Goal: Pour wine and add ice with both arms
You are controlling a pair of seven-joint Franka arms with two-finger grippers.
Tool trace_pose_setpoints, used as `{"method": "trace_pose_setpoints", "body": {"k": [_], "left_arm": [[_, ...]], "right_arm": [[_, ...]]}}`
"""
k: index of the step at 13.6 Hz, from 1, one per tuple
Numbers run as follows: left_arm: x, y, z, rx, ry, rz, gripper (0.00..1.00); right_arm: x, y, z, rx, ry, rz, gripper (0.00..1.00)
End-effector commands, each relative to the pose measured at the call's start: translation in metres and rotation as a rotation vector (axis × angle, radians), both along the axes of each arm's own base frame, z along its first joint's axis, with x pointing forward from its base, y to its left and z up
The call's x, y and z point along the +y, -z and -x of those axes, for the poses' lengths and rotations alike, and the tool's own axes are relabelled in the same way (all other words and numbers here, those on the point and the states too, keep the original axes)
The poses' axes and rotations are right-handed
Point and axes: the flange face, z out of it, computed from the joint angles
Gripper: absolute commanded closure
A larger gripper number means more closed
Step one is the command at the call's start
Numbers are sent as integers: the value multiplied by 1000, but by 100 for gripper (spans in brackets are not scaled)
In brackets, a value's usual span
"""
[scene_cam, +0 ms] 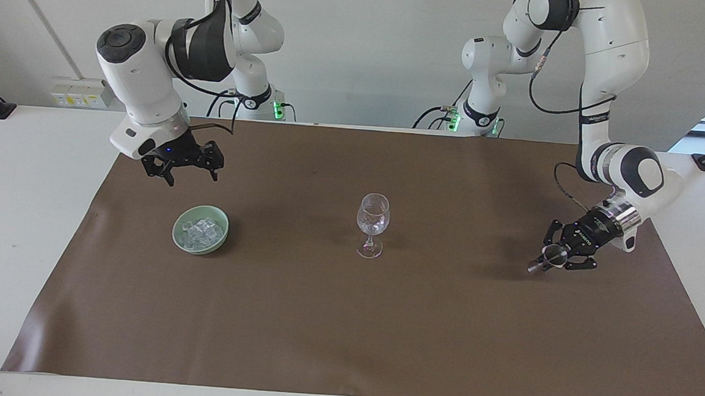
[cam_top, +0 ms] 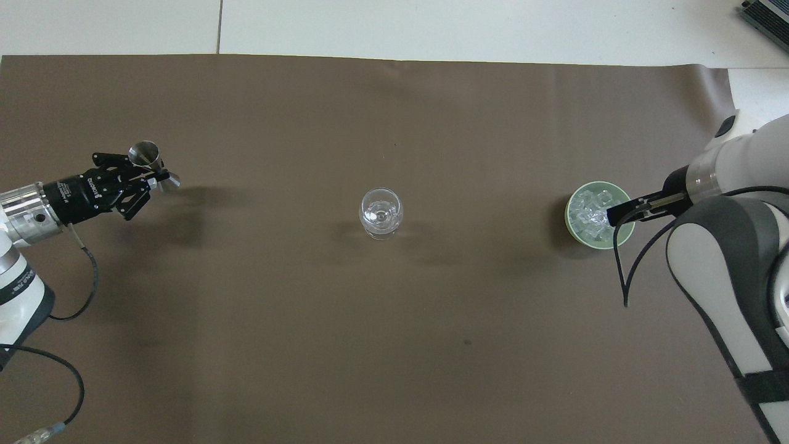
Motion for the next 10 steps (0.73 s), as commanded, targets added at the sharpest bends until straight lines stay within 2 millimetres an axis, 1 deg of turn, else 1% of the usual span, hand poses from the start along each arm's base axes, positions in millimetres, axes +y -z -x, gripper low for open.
{"method": "trace_pose_setpoints", "body": {"k": [1, 2, 3, 5, 7, 10], "left_arm": [[6, 17, 28, 6, -56, 60, 100], [12, 21, 33, 8, -79, 67, 100], [12, 23, 35, 0, -75, 63, 100], [10, 32, 46, -39, -66, 46, 100], [10, 35, 50, -46, -71, 48, 100], [11, 45, 61, -55, -98, 74, 100]], "right_arm": [[1, 17, 4, -13, -66, -4, 0], [1, 25, 2, -24, -79, -3, 0], [1, 33, 2, -32, -96, -2, 0], [2, 54, 0, -10, -115, 0, 0], [1, 69, -8, -24, -158, 4, 0], [1, 93, -17, -45, -190, 12, 0]]}}
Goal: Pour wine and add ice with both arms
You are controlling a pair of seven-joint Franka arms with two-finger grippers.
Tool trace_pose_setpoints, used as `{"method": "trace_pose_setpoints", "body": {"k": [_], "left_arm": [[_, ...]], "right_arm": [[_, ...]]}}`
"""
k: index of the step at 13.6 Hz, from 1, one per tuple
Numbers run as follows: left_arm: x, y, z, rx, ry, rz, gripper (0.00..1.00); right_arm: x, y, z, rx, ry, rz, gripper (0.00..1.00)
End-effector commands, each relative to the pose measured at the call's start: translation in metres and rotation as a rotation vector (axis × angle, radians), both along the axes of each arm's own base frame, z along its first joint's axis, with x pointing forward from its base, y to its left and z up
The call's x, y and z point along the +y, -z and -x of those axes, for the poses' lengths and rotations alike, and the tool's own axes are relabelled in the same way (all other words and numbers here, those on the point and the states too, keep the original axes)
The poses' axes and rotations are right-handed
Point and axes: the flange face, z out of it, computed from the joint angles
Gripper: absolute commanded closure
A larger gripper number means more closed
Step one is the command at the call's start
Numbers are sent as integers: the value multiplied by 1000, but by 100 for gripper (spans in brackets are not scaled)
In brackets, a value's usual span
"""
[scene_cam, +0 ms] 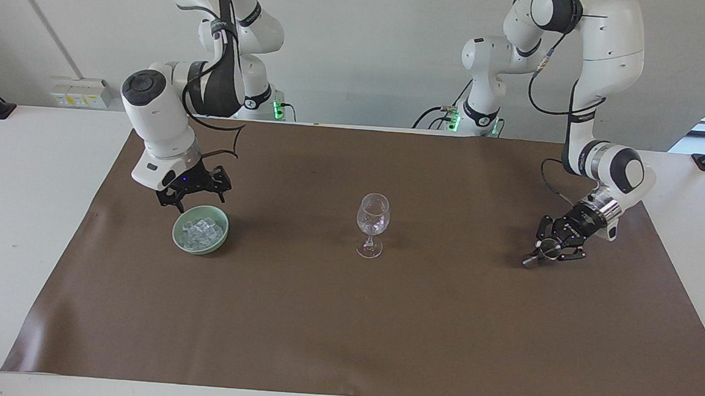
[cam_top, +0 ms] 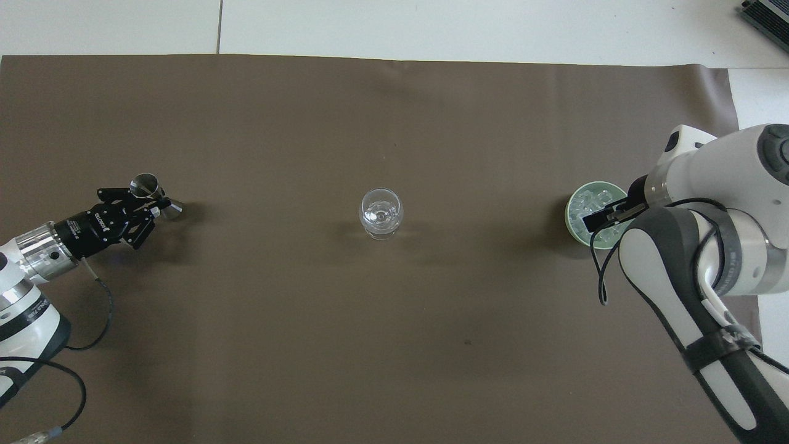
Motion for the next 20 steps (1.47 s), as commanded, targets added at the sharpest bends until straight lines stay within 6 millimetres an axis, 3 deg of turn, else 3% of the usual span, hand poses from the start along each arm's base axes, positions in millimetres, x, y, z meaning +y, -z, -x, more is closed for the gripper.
{"method": "trace_pose_setpoints", "body": {"k": [1, 3, 4, 6, 7, 8, 11, 12, 16, 20], "left_arm": [[3, -1, 17, -37, -25, 41, 100], [2, 2, 22, -58, -14, 31, 100], [2, 2, 22, -71, -9, 24, 84], [3, 2, 22, -76, -9, 21, 66], [4, 3, 22, -73, -12, 16, 45], [10, 3, 23, -73, -19, 6, 33], [27, 1, 26, -108, -25, -28, 18], [28, 2, 26, -105, -27, -34, 0], [31, -6, 20, -125, 1, -71, 0], [38, -33, -4, -173, 135, -186, 0]], "right_arm": [[-3, 17, -3, -12, -50, 1, 0], [-6, 27, -1, -4, -63, 4, 0], [-8, 35, 2, 7, -64, 6, 0], [-9, 42, 4, -5, -72, 10, 0], [-11, 45, 3, -2, -71, 13, 0], [-12, 50, 2, -2, -74, 20, 2], [-20, 59, 4, -5, -91, 23, 13], [-20, 59, 4, -5, -89, 23, 16], [-24, 66, 6, 9, -79, 23, 36], [-32, 74, 5, 18, -51, 23, 38]]}}
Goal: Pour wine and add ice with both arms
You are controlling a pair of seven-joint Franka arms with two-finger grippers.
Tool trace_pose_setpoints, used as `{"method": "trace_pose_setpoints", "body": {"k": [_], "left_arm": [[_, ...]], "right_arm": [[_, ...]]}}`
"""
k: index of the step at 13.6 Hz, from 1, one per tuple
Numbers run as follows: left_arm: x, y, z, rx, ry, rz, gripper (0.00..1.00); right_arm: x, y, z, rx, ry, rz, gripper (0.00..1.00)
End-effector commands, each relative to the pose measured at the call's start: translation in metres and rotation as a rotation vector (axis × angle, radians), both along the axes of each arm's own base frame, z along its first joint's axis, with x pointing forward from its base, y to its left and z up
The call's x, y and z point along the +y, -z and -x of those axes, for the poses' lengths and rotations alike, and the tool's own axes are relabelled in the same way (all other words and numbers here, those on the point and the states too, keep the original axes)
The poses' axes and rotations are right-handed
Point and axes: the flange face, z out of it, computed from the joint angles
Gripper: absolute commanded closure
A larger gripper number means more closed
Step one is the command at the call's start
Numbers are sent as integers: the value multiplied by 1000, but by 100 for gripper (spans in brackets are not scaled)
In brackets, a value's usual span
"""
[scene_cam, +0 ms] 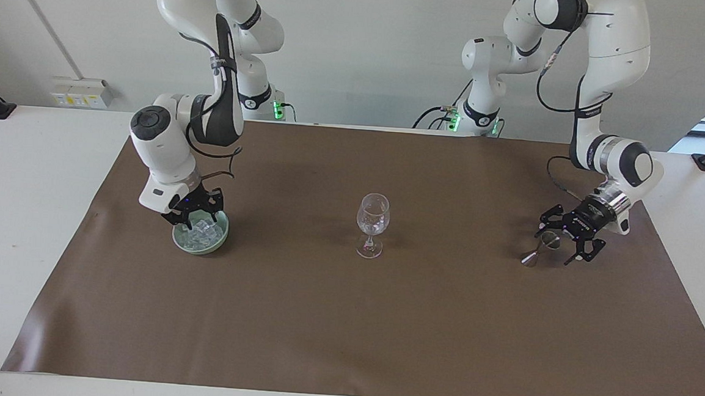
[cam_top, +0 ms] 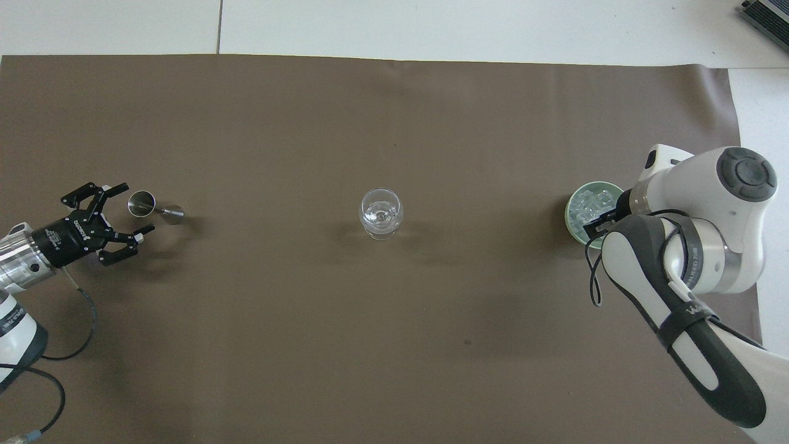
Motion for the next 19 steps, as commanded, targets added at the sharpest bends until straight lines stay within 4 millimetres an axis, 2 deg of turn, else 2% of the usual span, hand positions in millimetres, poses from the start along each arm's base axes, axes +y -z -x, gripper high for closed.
{"method": "trace_pose_setpoints", "body": {"k": [1, 5, 9, 13, 15, 16, 19], "left_arm": [[12, -29, -23, -47, 105, -113, 0], [21, -73, -58, -111, 268, -289, 0], [26, -123, -87, -165, 434, -448, 0], [28, -178, -105, -216, 540, -595, 0], [25, -203, -107, -244, 566, -622, 0], [22, -226, -108, -261, 602, -685, 0], [-6, -269, -111, -310, 688, -788, 0]], "right_arm": [[-8, 6, 0, -9, -1, 6, 39], [-8, 6, -2, -8, -1, 6, 50], [-8, 3, -6, -18, 44, -3, 50], [-7, 3, -7, -21, 44, -3, 50], [-6, 3, -7, -21, 46, -3, 50], [-6, 3, -7, -21, 46, -3, 50], [-4, 3, -8, -23, 56, -5, 50]]}}
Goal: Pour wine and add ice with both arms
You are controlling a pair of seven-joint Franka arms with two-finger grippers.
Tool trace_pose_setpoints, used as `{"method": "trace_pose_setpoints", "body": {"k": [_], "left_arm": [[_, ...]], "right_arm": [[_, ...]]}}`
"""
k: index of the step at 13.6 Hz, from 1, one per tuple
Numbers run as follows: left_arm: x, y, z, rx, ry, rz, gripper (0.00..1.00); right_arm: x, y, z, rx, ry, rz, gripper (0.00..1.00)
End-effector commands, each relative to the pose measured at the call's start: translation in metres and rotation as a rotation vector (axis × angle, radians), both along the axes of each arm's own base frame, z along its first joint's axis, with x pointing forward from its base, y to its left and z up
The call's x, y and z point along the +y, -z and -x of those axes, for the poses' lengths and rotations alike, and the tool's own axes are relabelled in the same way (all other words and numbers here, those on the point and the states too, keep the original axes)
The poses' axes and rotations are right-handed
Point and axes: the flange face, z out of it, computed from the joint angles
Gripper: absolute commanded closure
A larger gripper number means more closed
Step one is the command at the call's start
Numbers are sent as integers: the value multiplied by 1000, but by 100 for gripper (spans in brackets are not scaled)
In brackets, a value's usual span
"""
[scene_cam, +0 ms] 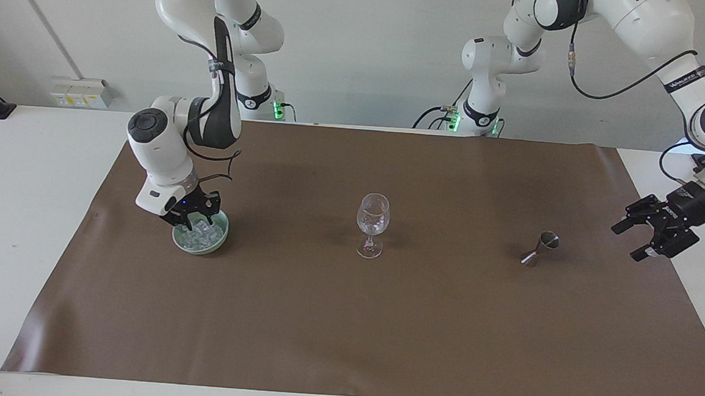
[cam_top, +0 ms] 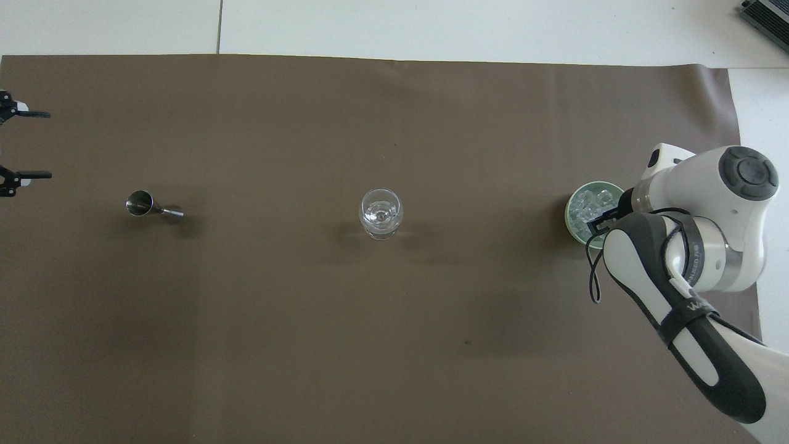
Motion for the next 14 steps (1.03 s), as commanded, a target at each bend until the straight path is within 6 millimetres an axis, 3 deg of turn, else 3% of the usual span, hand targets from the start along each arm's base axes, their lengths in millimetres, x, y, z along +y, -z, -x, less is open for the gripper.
{"method": "trace_pose_setpoints", "body": {"k": [1, 3, 7, 9, 10, 14], "left_arm": [[-27, -41, -2, -39, 95, -99, 0], [-51, -56, -6, -63, 149, -167, 0], [-47, -76, -1, -103, 161, -196, 0], [-53, -79, -1, -110, 229, -295, 0], [-62, -96, 5, -152, 275, -316, 0], [-85, -120, 24, -202, 442, -393, 0]], "right_arm": [[0, 2, -5, -17, 31, -3, 50], [1, 1, -9, -49, 27, -3, 50], [3, 1, -9, -48, 32, -4, 50], [6, 1, -9, -48, 39, -6, 50], [8, 1, -9, -45, 50, -7, 50], [12, 0, -9, -44, 65, -36, 67]]}}
